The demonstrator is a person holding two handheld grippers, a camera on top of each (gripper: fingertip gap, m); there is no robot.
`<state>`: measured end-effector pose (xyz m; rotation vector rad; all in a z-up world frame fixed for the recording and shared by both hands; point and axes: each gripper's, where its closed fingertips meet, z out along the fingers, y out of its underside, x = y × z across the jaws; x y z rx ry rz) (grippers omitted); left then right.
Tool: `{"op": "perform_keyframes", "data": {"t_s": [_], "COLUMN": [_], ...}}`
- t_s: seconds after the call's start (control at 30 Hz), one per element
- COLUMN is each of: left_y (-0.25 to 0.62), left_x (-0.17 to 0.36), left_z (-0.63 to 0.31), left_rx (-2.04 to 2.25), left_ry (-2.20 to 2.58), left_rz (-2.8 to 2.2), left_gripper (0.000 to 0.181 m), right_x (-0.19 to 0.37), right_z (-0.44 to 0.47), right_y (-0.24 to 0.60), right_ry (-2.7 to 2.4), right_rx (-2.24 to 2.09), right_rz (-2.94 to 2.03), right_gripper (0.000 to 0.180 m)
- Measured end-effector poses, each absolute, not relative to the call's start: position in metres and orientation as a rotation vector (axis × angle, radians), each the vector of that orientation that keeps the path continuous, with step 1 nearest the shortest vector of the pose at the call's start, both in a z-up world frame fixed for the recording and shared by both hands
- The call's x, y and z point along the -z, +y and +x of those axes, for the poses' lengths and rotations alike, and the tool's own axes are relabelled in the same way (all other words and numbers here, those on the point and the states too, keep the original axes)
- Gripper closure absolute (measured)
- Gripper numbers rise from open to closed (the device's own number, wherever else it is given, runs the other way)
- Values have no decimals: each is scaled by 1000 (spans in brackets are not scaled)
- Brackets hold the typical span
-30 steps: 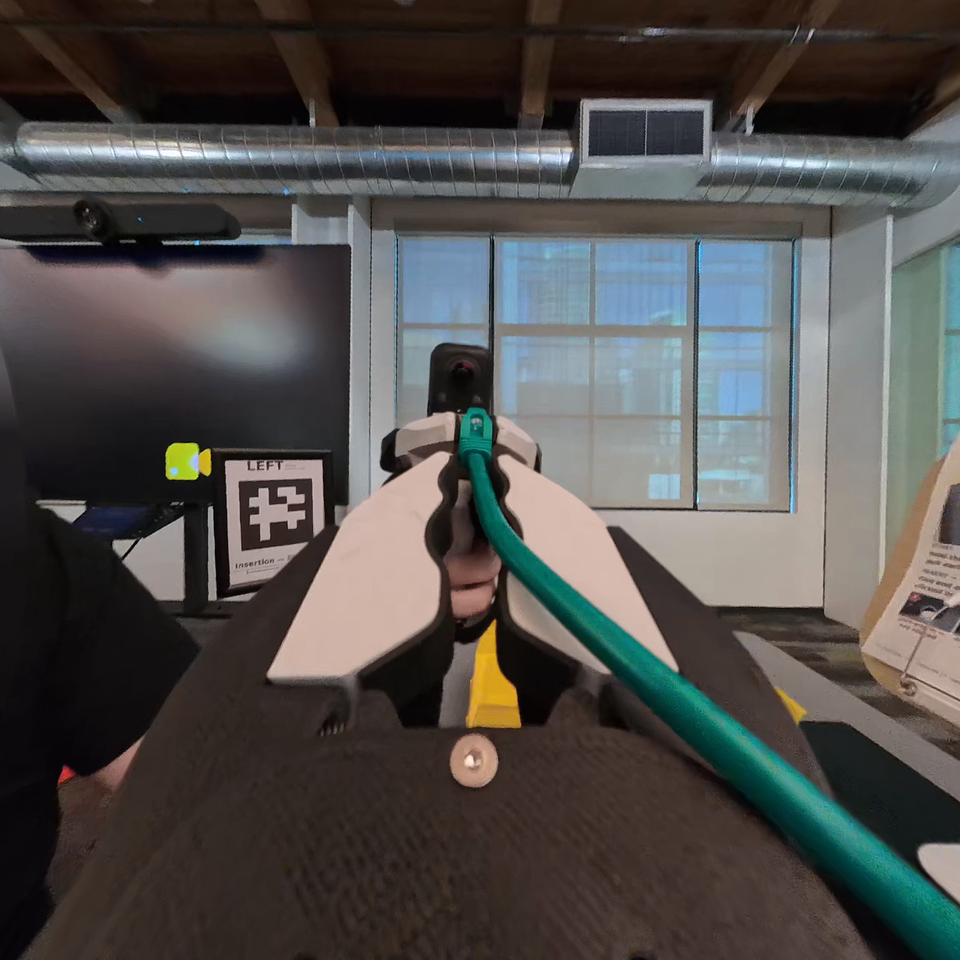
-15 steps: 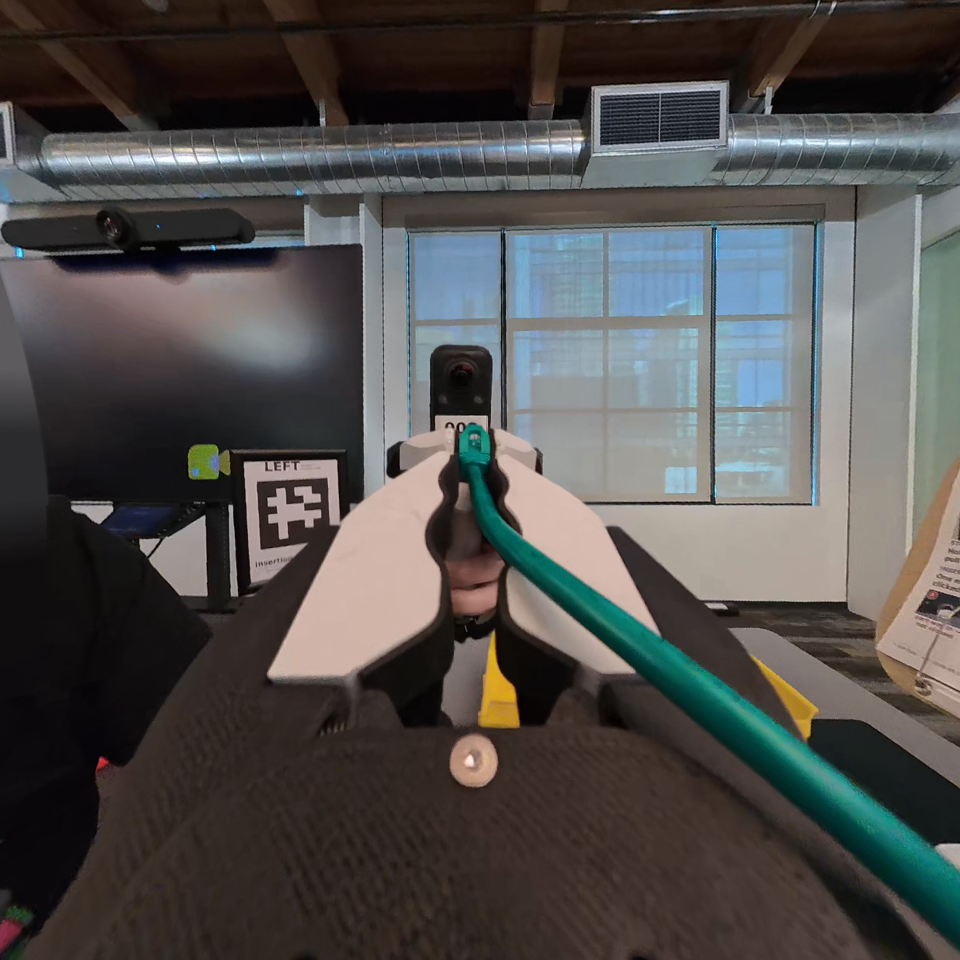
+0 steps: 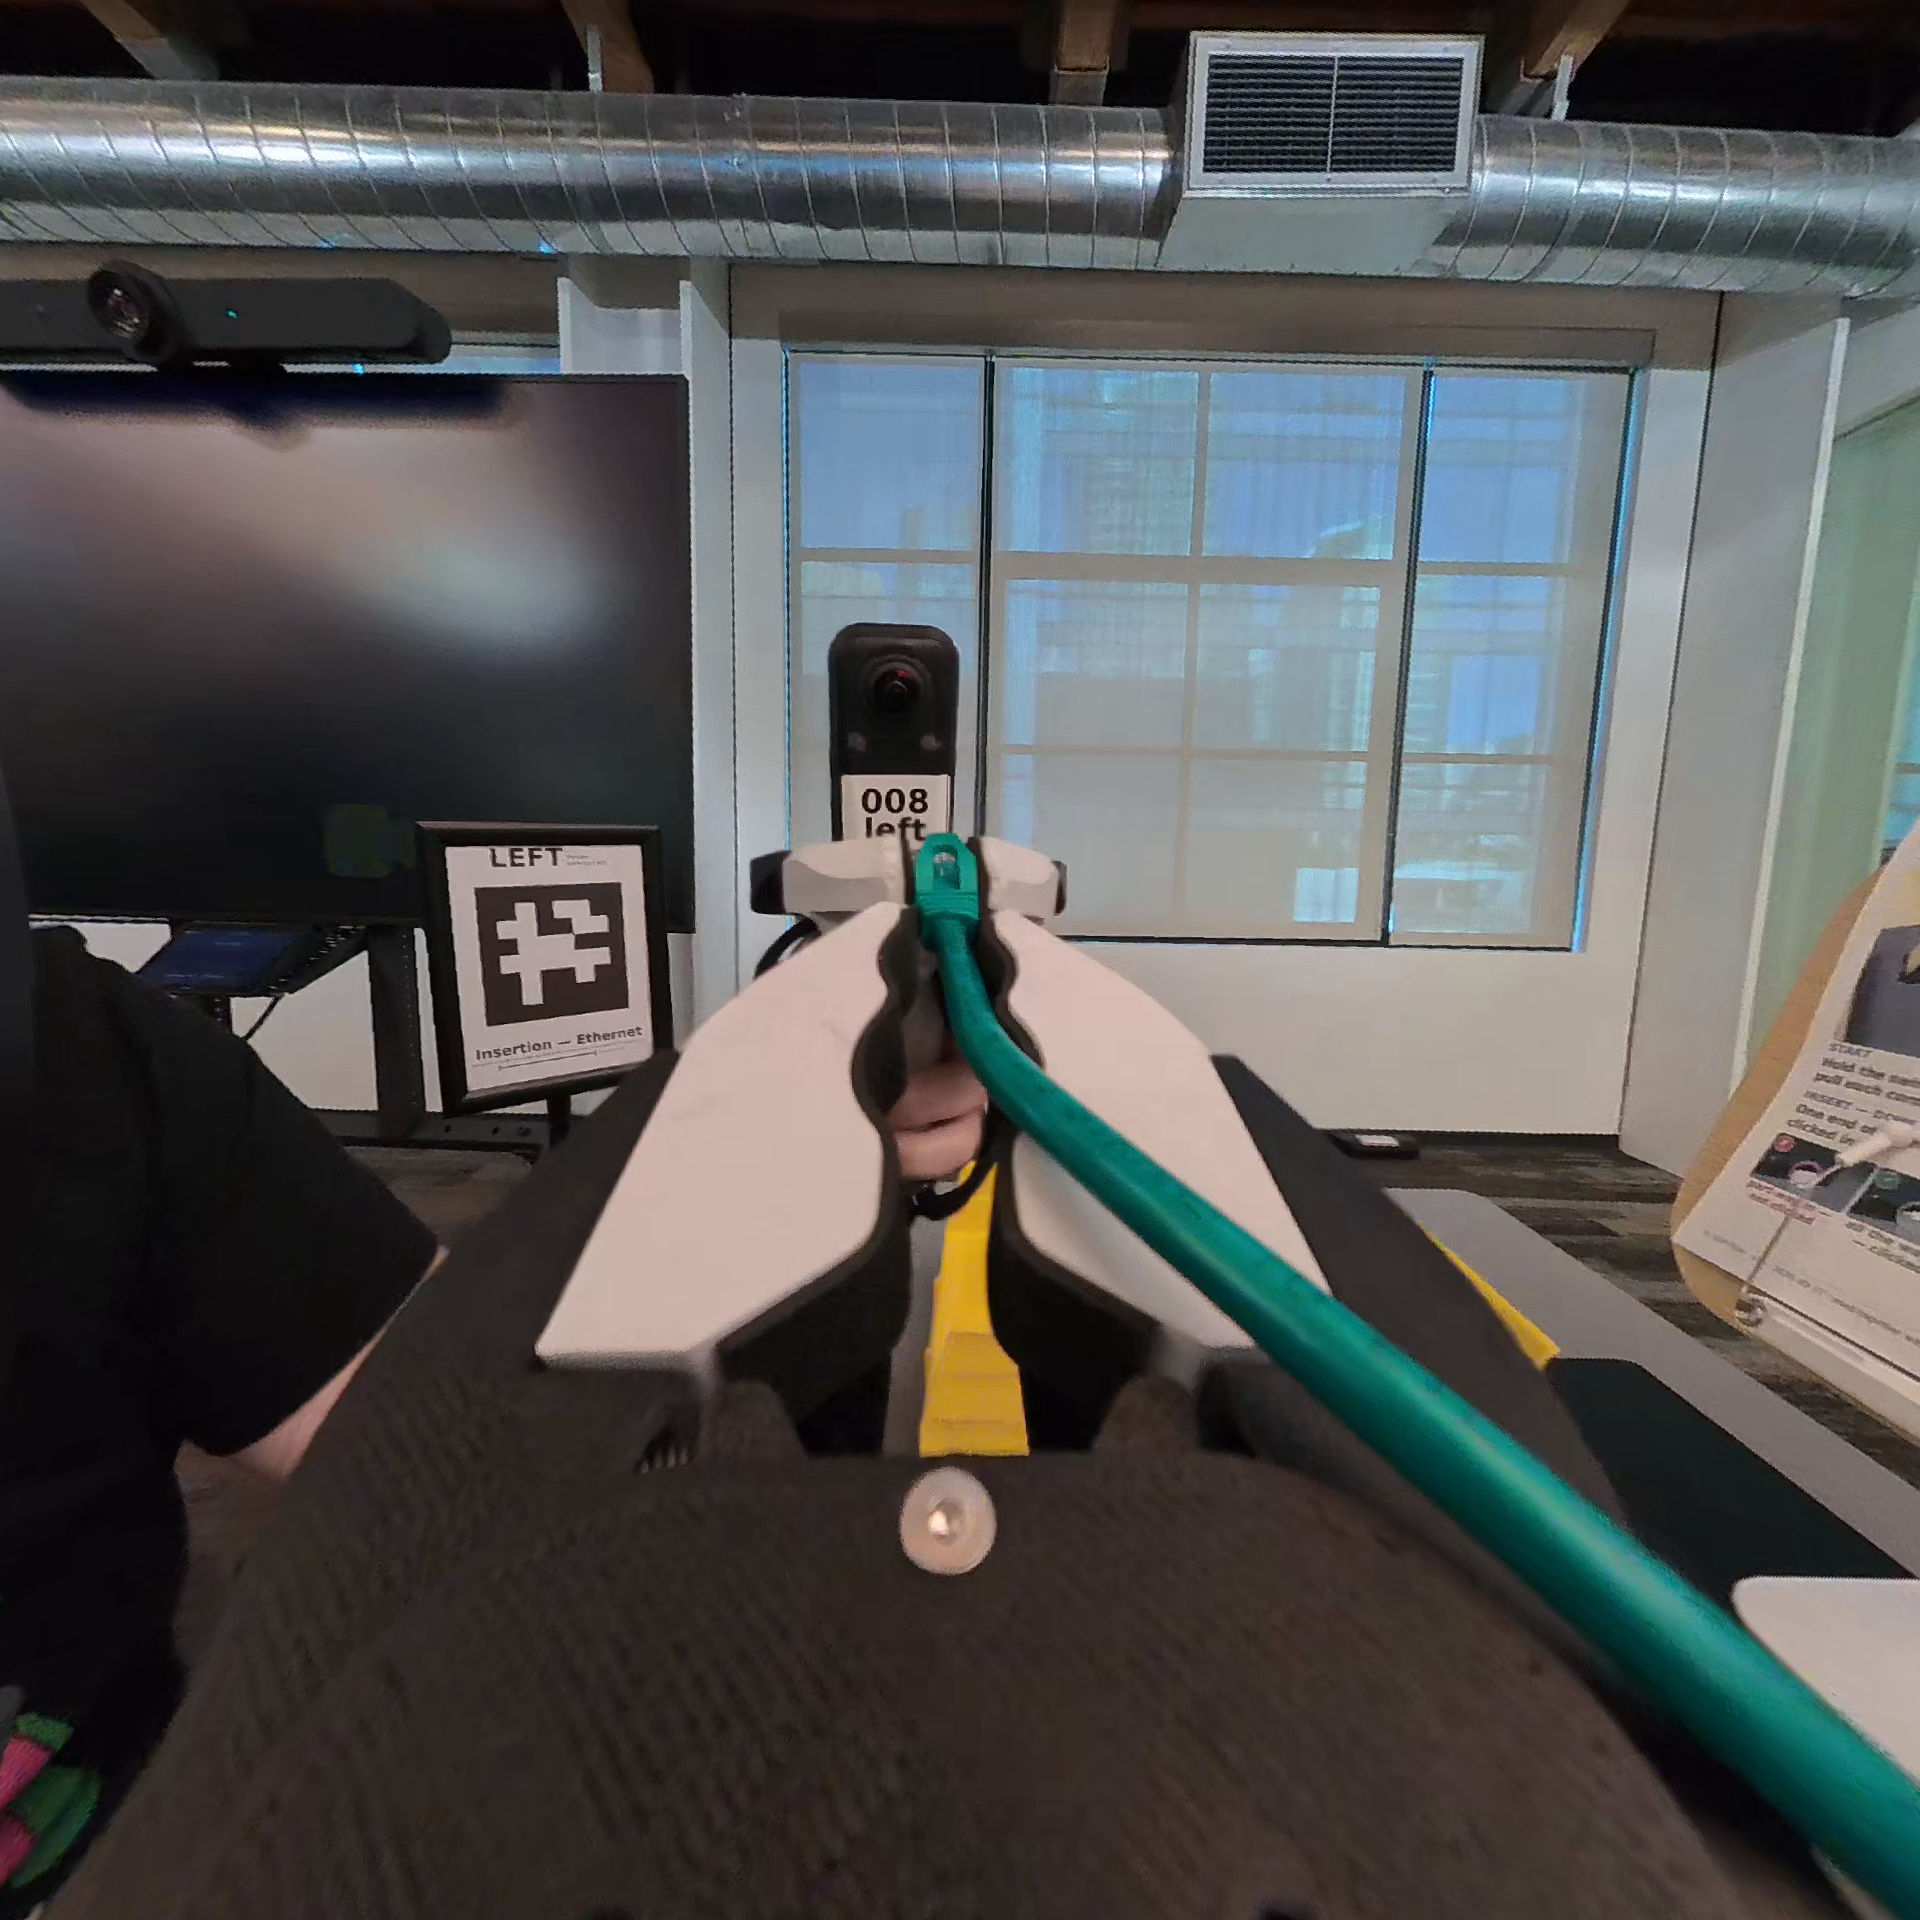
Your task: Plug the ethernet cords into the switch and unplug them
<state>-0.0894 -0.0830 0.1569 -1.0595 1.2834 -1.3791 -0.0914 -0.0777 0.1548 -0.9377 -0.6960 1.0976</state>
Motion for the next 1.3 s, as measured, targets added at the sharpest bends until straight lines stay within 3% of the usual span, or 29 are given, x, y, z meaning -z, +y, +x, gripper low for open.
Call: {"op": "perform_keyframes", "data": {"t_s": [0.13, 0.23, 0.33, 0.43, 0.67, 1.0, 1.2, 1.3], "left_y": [-76, -52, -13, 14, 54, 83, 77, 72], "left_x": [-156, -159, -142, -81, 65, 146, 159, 162], "left_z": [-90, -104, -122, -118, -96, -101, -104, -109], "left_rx": [1318, 1132, 849, 737, 266, 19, 101, 166], "left_ry": [1267, 1173, 1101, 1198, 1488, 1583, 1657, 1660], "left_rz": [-1059, -1101, -1213, -1539, -1993, -2205, -2340, -2423], "left_gripper": [165, 134, 136, 115, 99, 93, 112, 110], "right_x": [-155, -160, -169, -181, -198, -199, -199, -201], "right_z": [-89, -77, -58, -43, -33, -31, -27, -24], "right_y": [-77, -74, -77, -86, -110, -112, -111, -112], "right_ry": [-712, -706, -700, -720, -769, -790, -794, -791], "right_rx": [-1001, -946, -870, -740, -590, -556, -549, -553], "right_rz": [-943, -953, -959, -950, -928, -947, -956, -949], "right_gripper": [169, 169, 169, 169, 169, 169, 169, 169]}}
